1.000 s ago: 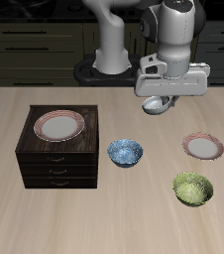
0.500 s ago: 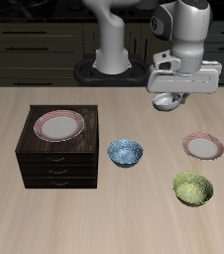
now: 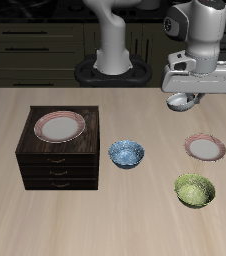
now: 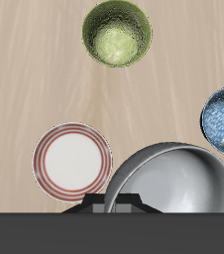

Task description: Place the white bowl onto the plate that is on the left side of the table

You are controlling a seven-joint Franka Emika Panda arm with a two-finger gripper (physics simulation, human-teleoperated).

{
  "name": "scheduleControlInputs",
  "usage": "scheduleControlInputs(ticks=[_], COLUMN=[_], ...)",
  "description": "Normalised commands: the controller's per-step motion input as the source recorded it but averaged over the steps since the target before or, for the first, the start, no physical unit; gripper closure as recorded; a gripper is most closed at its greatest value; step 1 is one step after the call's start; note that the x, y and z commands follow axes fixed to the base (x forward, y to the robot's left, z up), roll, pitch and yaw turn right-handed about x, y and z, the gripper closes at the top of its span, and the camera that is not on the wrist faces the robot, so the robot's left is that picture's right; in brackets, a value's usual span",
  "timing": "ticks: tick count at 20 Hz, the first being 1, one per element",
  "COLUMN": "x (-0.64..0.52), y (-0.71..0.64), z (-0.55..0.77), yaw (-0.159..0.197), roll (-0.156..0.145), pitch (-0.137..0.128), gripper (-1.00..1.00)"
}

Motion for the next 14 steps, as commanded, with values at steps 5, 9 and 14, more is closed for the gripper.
scheduleControlInputs(ticks=[5, 9, 14], x=[-0.10, -0.05, 0.09], y=[0.41, 0.38, 0.22], z=[-0.01, 0.07, -0.12], yaw=[-0.004, 0.020, 0.019], roll=[0.030, 0.022, 0.013], pitch=[0.008, -0.019, 0.013], gripper=[1.00, 1.00, 1.00])
